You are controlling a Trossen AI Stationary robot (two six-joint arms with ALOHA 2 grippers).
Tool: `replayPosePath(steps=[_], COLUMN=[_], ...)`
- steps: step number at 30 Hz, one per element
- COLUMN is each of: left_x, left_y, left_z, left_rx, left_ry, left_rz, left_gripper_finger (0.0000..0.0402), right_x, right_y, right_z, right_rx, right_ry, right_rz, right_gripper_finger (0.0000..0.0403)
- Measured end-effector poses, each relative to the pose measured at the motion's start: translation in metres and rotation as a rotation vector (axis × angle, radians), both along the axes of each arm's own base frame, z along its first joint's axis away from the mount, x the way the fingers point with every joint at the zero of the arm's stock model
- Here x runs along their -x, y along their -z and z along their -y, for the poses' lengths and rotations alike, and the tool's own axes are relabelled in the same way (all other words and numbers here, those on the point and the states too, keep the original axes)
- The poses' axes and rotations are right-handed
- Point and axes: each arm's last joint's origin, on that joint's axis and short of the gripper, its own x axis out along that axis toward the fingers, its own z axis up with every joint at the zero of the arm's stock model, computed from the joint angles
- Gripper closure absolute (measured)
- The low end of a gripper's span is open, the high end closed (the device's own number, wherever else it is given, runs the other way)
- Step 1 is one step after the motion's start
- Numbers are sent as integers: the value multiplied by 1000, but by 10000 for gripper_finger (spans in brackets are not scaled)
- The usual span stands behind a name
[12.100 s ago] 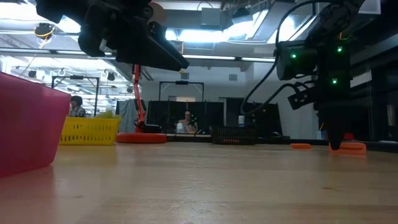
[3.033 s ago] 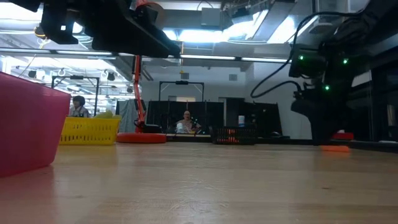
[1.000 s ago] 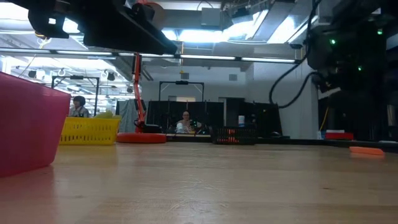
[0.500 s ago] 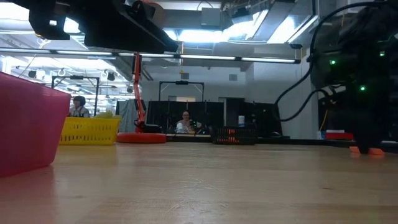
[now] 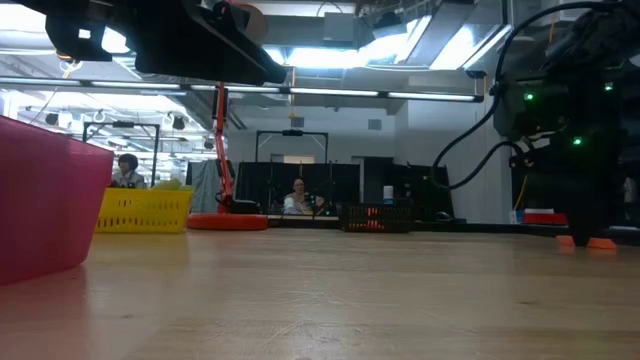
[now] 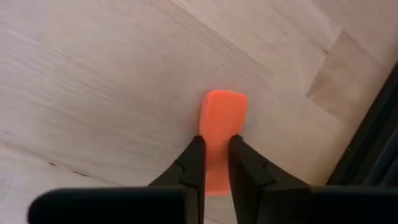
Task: Pick & Place School Supplies
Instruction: Put the eraser into the black bin
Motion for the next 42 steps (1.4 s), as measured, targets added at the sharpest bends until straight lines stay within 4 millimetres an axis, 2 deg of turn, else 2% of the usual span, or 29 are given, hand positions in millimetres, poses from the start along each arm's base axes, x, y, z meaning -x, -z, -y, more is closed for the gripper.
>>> replayPosePath(steps=[4, 5, 7, 11, 13, 19, 24, 28, 36, 42], left_x=[0, 0, 0, 0, 0, 0, 2, 2, 2, 2], left_y=[0, 0, 0, 0, -1, -1, 0, 0, 0, 0], left_z=[0, 0, 0, 0, 0, 1, 4, 4, 4, 4], left_rx=[-4, -6, -5, -5, -4, 8, 5, 4, 19, 13], left_ry=[0, 1, 2, 1, 2, 1, 2, -13, -21, -18], left_rz=[1, 2, 5, 4, 8, 7, 4, 4, 5, 4], left_gripper_finger=[215, 215, 215, 215, 215, 215, 215, 215, 215, 215], right_x=[-7, -11, -32, -48, -64, -77, -63, -58, -38, -28], right_y=[-7, -11, -22, -34, -50, -68, -61, -50, -18, -1], right_z=[-2, -3, -6, -10, -10, -1, 0, -5, -7, -8], right_rx=[-9, -10, -17, 22, 83, 147, 58, -32, -80, -94], right_ry=[-53, -71, -111, -209, -251, -268, -222, -215, -130, -108], right_rz=[-3, 9, 162, 235, 348, 412, 296, 291, 237, 252], right_gripper_finger=[361, 376, 401, 401, 401, 401, 381, 329, 230, 217])
